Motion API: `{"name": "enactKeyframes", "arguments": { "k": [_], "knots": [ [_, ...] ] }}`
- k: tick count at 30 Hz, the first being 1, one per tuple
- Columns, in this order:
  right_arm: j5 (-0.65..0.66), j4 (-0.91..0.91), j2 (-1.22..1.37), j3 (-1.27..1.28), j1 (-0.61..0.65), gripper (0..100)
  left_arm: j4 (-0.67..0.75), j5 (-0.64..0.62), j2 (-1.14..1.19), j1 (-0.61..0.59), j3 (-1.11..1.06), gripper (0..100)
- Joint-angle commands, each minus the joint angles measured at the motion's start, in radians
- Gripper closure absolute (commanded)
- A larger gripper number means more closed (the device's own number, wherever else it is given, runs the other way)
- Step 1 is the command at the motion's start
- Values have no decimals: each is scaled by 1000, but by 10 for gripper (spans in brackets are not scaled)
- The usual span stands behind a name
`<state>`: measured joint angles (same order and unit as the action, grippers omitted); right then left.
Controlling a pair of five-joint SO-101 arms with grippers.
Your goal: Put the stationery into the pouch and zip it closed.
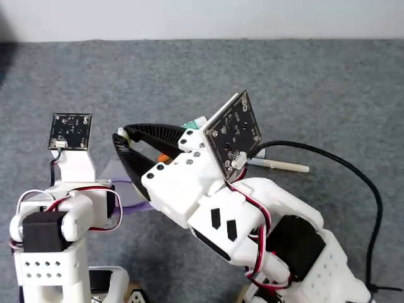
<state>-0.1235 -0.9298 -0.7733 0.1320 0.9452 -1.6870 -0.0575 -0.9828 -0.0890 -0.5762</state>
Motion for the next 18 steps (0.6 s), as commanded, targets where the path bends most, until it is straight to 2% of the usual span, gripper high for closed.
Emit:
{"name": "enactKeyframes", "arguments": {
  "k": [1,10,16,18],
  "knots": [
    [11,-27,-33,43,-13,991,-2,-11,9,8,50,984],
    [15,-65,-209,279,5,985,-21,-11,8,8,51,984],
    [11,-231,-275,279,42,848,-23,-11,8,8,51,984],
    [11,-254,-283,278,42,837,-23,-11,8,8,51,984]
  ]
}}
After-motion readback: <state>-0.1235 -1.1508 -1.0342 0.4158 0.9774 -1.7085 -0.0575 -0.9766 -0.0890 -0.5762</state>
